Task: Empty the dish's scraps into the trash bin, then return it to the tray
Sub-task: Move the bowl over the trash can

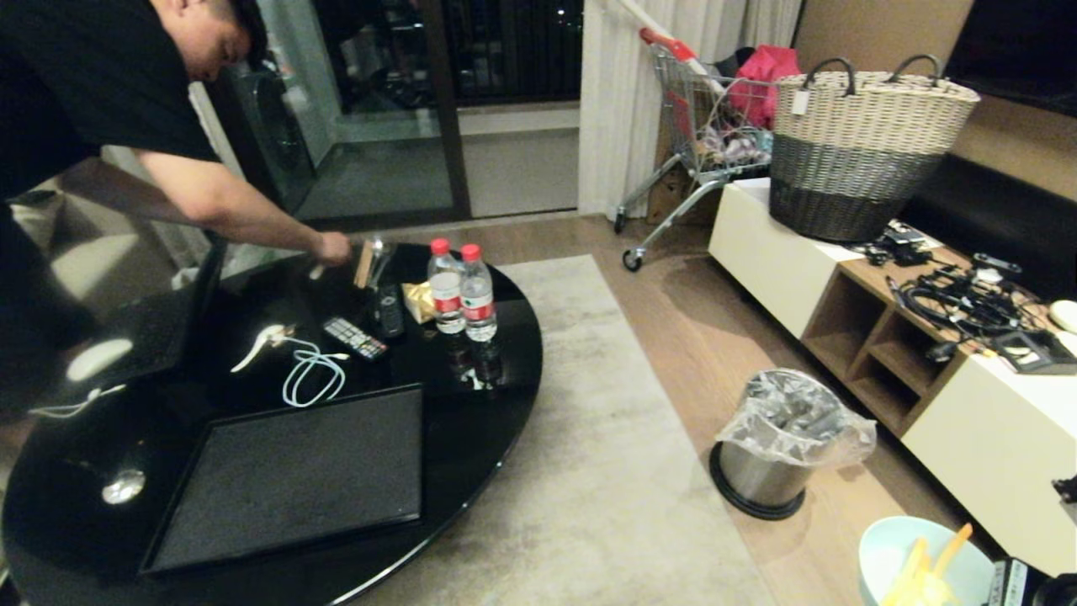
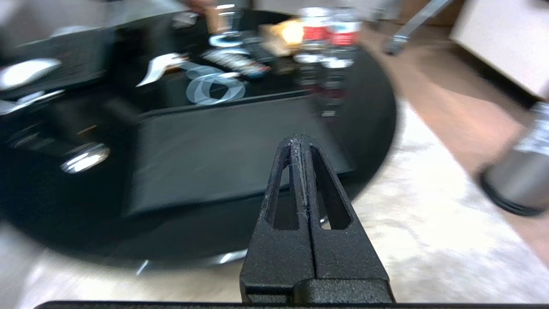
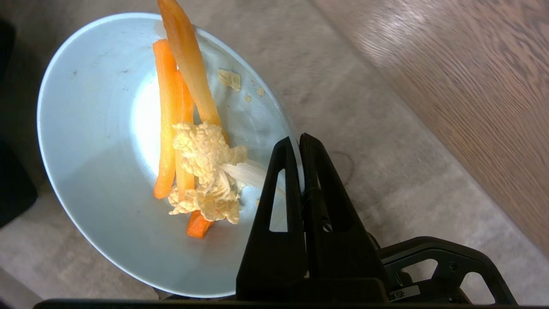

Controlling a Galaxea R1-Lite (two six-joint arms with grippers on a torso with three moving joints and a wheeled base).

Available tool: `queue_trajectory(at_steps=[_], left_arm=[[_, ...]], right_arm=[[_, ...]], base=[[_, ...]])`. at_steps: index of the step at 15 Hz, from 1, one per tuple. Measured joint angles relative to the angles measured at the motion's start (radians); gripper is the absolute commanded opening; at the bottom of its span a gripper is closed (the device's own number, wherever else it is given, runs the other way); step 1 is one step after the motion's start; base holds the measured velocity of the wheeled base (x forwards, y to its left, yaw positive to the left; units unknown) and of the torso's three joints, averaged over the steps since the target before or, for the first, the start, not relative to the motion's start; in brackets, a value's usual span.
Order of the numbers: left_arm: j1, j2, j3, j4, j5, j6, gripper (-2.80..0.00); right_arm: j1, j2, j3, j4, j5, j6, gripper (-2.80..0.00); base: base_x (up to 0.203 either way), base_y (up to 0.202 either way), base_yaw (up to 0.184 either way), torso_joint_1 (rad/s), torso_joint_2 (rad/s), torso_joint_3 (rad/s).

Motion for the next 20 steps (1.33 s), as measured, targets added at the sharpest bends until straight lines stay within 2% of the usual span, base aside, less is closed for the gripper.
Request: queue_trajectory(at_steps=[14, 20], left_arm=[[0.000, 0.000, 0.000, 0.000, 0.000, 0.000, -2.80], [0.000, 0.000, 0.000, 0.000, 0.000, 0.000, -2.80]], right_arm=[[-0.001, -0.004, 0.000, -0.001, -0.021, 0.002, -2.80], [0.000, -0.004, 0.000, -0.036, -0.021, -0.004, -2.80]], base=[[0.000, 0.010, -0.163, 0.004, 0.00, 0.002], [0.000, 0.000, -0.029, 0.001, 0.00, 0.000]])
